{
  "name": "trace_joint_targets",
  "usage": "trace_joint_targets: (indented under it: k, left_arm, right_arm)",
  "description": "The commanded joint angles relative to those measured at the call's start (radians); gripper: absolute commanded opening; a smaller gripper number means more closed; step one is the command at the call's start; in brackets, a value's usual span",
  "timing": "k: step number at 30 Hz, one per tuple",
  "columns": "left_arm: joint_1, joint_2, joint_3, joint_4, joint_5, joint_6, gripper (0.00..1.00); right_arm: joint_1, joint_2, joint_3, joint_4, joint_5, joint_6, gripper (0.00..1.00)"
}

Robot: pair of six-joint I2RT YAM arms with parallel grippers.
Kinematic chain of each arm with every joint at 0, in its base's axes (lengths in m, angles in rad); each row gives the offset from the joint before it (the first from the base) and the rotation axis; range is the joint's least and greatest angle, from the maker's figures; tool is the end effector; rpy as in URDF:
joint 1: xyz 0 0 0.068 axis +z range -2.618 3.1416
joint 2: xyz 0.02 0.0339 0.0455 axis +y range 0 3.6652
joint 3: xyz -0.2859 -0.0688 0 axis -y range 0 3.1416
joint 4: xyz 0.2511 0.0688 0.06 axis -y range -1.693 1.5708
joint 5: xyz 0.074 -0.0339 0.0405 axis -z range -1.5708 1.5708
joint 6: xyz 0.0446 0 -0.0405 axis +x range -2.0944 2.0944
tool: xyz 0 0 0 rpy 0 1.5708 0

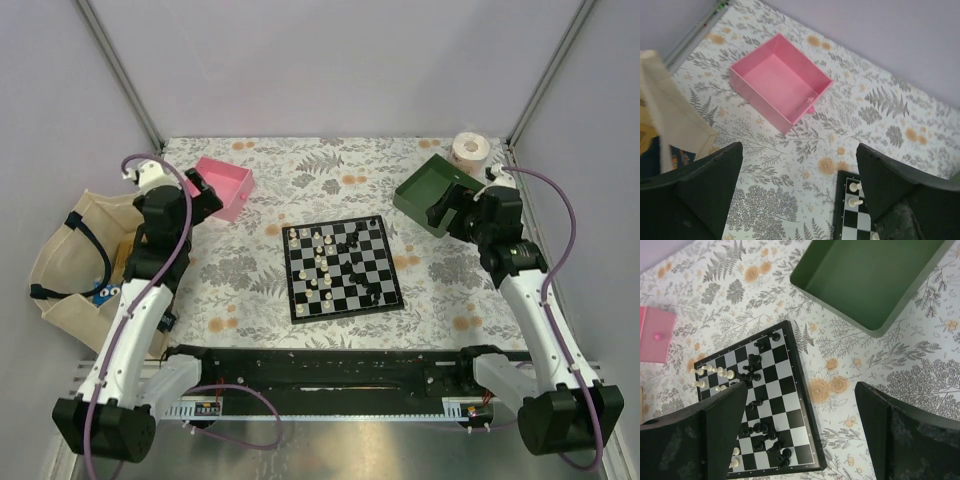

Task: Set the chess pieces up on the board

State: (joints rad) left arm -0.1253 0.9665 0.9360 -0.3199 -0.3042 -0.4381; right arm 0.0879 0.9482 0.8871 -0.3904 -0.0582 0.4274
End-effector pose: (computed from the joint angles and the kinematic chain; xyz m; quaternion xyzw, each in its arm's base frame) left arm 0.2198 -0.0142 0.3611 -0.2119 0.7867 -0.0382 0.5786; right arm 0.2132 0.0214 0.3386 0.1279 0.8375 0.1591 0.5069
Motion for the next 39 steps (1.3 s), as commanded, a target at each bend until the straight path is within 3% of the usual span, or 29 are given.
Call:
trace_joint_targets:
  k: [1,3,6,9,14,17,21,26,30,36,39]
  left_arm:
    - [0.003,-0.075,0.009,-0.057,-0.183,-0.111,0.99]
    - [0.018,-0.097,0.026,-0.08,-0.156,-0.091,0.99]
    - [0.018,-0.143,0.006,-0.064,0.006,0.033,0.99]
    - [0.021,-0.175,0.014,-0.14,-0.071,-0.054,0.99]
    - [0.023,-0.204,0.001,-0.131,-0.079,0.021,0.99]
    - [0.023,-0.172,0.013,-0.151,-0.009,0.039,0.99]
    - [0.023,-0.068,0.067,-0.235,0.069,0.007,0.99]
    - [0.023,0.029,0.083,-0.239,0.21,-0.028,0.99]
    - [0.023,0.051,0.067,-0.199,0.24,-0.057,0.99]
    - [0.021,0.026,0.099,-0.215,0.245,-0.004,0.99]
    - [0.021,-0.014,0.098,-0.231,0.162,0.044,0.99]
  right_arm:
    - [-0.002,0.031,0.102,-0.105,0.024,0.036,0.98]
    - [-0.002,-0.003,0.073,-0.041,-0.027,0.019,0.98]
    - [-0.002,-0.031,0.027,0.09,-0.196,0.005,0.98]
    - [-0.001,0.046,0.099,0.009,-0.288,-0.018,0.99]
    - [0.009,0.126,0.164,-0.062,-0.299,-0.052,0.99]
    - [0.091,0.152,0.208,-0.112,-0.212,-0.094,0.99]
    - [0.225,0.257,0.337,-0.238,-0.097,-0.164,0.92]
    - [0.312,0.293,0.303,-0.205,-0.075,-0.138,0.79]
    - [0.372,0.351,0.325,-0.215,-0.074,-0.113,0.74]
    - [0.449,0.386,0.317,-0.203,0.047,-0.104,0.83]
    - [0.466,0.419,0.352,-0.234,0.15,-0.105,0.99]
